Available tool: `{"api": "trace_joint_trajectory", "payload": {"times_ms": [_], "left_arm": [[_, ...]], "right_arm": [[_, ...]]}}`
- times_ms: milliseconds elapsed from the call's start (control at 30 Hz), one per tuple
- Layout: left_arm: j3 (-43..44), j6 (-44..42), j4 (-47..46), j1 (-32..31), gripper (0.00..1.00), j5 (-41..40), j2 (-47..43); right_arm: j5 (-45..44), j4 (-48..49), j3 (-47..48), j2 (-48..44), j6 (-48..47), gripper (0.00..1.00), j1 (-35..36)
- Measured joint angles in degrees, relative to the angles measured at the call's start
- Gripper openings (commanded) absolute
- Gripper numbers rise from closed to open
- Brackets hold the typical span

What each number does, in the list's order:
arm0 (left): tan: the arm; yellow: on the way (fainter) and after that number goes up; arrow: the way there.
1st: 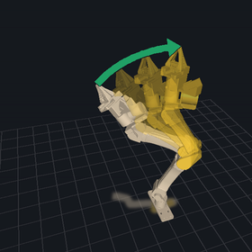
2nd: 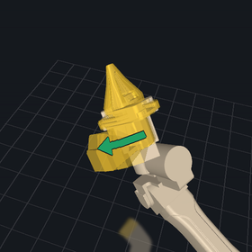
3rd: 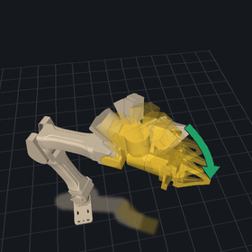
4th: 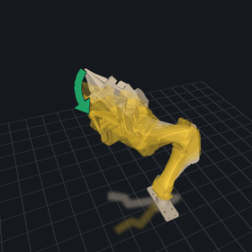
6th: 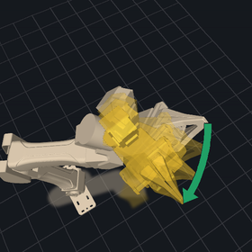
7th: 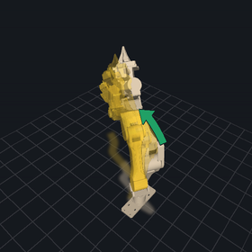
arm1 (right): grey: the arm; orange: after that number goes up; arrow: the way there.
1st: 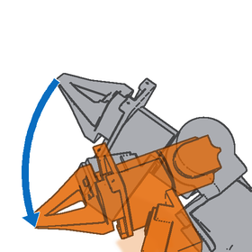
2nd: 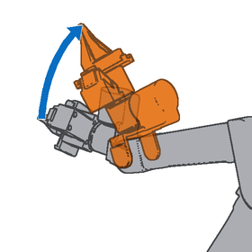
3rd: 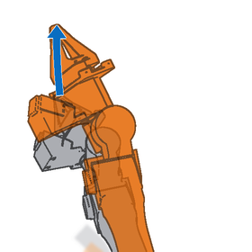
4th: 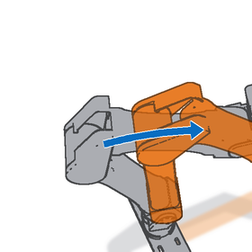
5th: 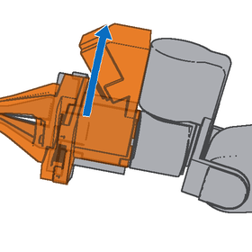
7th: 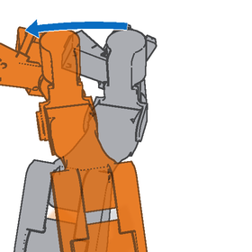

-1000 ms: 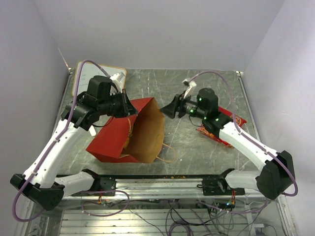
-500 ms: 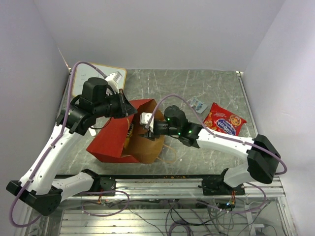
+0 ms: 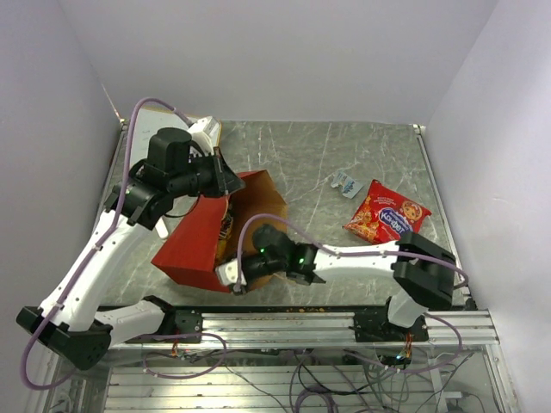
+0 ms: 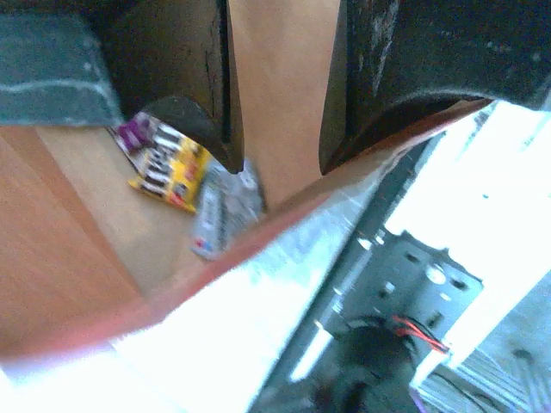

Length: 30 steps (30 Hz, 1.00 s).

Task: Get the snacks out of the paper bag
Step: Take out the snack from the paper bag.

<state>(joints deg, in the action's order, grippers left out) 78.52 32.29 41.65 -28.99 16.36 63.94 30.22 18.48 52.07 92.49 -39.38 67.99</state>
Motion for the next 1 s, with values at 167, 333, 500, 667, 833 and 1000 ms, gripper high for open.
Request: {"api": "trace_joint_trajectory", "payload": {"times_ms": [167, 333, 500, 667, 833, 1000], "left_arm": [[3.0, -2.2, -0.9, 0.0, 0.07, 0.8, 3.5], [7.0, -7.1, 0.4, 0.0, 0.07, 1.7, 7.7], [7.6, -11.5, 4.2, 0.0, 0.07, 1.8, 7.3], [1.3, -10.1, 4.0, 0.0, 0.07, 2.3, -0.7], [-4.7, -5.9, 2.6, 0.0, 0.07, 3.1, -7.3], [-5.0, -4.0, 1.9, 0.0, 0.07, 3.3, -6.2]], "right_arm": [[0.4, 10.1, -0.1, 5.2, 5.9, 0.40, 4.9], [-3.7, 20.5, 0.2, 8.7, 11.1, 0.43, 4.8], [-7.6, 24.1, 1.7, 11.5, 11.2, 0.46, 3.9], [-6.3, 21.1, 0.5, 8.2, 6.0, 0.51, -2.4], [-3.2, 11.2, 1.5, 3.4, -4.1, 0.57, -10.5], [-2.3, 3.8, 3.8, 4.1, -11.4, 0.61, -10.9]]}}
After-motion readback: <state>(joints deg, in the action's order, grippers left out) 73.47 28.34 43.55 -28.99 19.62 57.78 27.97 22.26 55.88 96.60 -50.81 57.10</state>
